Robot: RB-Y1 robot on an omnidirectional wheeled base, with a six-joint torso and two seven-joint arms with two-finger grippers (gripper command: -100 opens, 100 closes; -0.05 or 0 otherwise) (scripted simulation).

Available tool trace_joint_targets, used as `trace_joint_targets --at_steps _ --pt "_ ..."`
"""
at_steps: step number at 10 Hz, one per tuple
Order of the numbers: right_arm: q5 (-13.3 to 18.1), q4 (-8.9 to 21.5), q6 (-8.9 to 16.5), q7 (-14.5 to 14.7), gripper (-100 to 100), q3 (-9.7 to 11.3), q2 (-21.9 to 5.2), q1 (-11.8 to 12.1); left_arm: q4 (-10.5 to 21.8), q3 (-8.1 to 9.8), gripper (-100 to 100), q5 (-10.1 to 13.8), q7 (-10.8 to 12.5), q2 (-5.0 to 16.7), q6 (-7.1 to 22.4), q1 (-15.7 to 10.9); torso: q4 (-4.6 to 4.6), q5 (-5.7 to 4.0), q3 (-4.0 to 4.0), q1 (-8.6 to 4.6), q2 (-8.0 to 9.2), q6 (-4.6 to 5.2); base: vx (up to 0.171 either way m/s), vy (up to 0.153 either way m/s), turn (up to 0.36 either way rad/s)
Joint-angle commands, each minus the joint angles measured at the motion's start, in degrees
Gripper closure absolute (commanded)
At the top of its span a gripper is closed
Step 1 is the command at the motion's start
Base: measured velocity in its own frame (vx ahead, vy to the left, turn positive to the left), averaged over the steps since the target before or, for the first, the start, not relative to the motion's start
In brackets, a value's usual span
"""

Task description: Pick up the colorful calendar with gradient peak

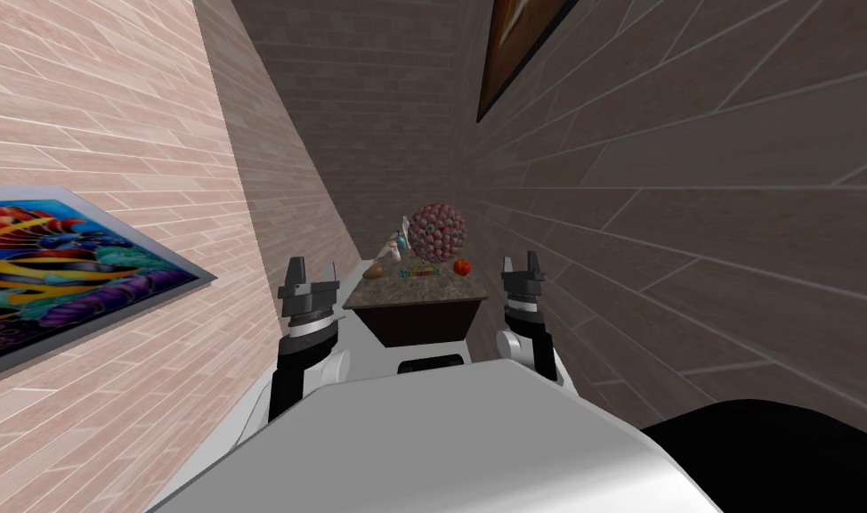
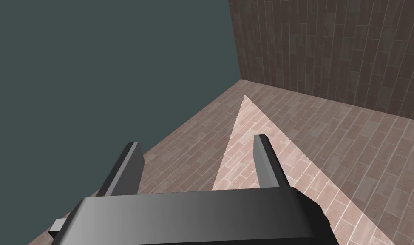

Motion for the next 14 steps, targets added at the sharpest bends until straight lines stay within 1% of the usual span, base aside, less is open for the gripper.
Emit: trace_joint_targets --at_steps 1,4,8,9,10,12,13,14 --pt "0.0 0.0 0.0 0.0 0 0.0 0.0 0.0 1.5 -0.02 -100 0.4 -0.4 2.4 0.0 -1.1 0.0 0.0 0.0 0.0 0.0 0.0 -0.017 0.004 -0.026" --pt "0.0 0.0 0.0 0.0 0 0.0 0.0 0.0 5.1 -0.07 -100 1.5 -1.3 5.6 0.1 -3.7 0.03 0.02 0.07 0.07 0.13 0.01 -0.04 0.014 -0.032" --pt "0.0 0.0 0.0 0.0 0 0.0 0.0 0.0 12.2 -0.21 -100 3.6 -3.2 8.9 0.2 -9.0 0.04 0.02 0.11 0.06 0.2 0.01 -0.056 0.016 -0.045" --pt "0.0 0.0 0.0 0.0 0 0.0 0.0 0.0 13.7 -0.26 -100 4.2 -3.7 9.6 0.3 -10.6 0.05 0.02 0.13 0.1 0.22 0.01 -0.062 0.025 -0.054" --pt "0.0 0.0 0.0 0.0 0 0.0 0.0 0.0 14.6 -0.26 -100 4.2 -3.7 9.6 0.3 -10.6 0.05 0.03 0.12 0.11 0.21 0.01 -0.042 0.011 -0.02" --pt "0.0 0.0 0.0 0.0 0 0.0 0.0 0.0 18.3 -0.38 -100 5.6 -4.8 10.6 0.3 -14.1 0.03 0.01 0.08 0.03 0.13 0.0 -0.044 0.005 -0.042" --pt "0.0 0.0 0.0 0.0 0 0.0 0.0 0.0 19.5 -0.38 -100 5.6 -4.8 10.6 0.3 -14.1 0.03 0.01 0.09 0.04 0.16 0.01 -0.04 0.012 -0.023" --pt "0.0 0.0 0.0 0.0 0 0.0 0.0 0.0 21.5 -0.45 -100 6.4 -5.4 11.0 0.3 -15.9 0.03 0.01 0.08 0.06 0.14 -0.01 -0.039 0.007 -0.023"
